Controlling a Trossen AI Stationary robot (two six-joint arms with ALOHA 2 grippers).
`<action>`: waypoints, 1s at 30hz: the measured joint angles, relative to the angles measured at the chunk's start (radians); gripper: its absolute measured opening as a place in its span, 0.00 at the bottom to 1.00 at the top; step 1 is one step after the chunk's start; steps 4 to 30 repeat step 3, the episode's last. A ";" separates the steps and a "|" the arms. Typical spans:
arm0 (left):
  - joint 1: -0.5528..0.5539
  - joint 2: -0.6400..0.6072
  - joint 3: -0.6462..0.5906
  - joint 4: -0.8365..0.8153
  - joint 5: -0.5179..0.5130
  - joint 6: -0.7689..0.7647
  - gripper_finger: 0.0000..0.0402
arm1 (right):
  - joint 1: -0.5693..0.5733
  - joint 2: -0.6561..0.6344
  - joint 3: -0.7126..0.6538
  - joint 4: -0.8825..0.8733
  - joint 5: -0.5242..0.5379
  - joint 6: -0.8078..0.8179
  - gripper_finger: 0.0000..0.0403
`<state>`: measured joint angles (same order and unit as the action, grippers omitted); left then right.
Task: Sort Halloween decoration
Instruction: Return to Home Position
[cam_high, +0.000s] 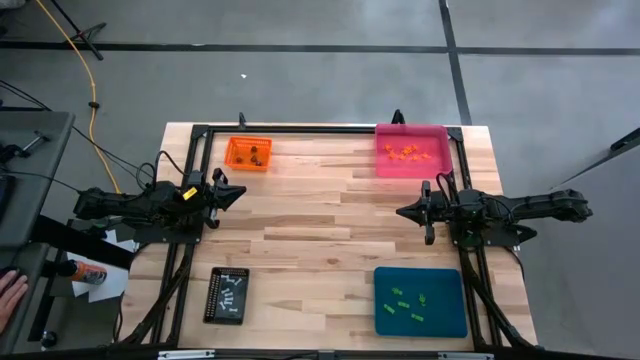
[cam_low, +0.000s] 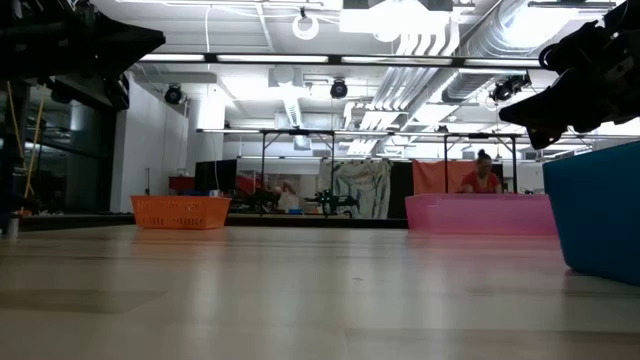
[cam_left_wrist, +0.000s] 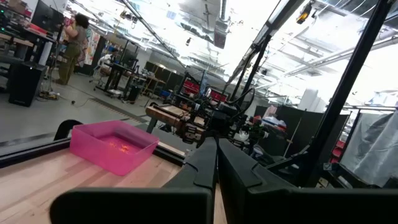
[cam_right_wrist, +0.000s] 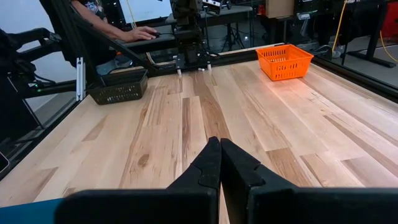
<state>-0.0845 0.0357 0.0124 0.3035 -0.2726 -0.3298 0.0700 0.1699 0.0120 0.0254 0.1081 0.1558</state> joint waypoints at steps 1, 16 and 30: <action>0.000 0.000 0.000 0.000 0.000 0.000 0.01 | 0.000 0.000 0.000 0.000 0.000 0.000 0.00; 0.000 0.000 0.000 0.000 0.000 0.000 0.01 | 0.000 0.000 0.000 0.000 0.000 0.000 0.00; 0.000 0.000 0.000 0.000 0.000 0.000 0.01 | 0.000 0.000 0.000 0.000 0.000 0.000 0.00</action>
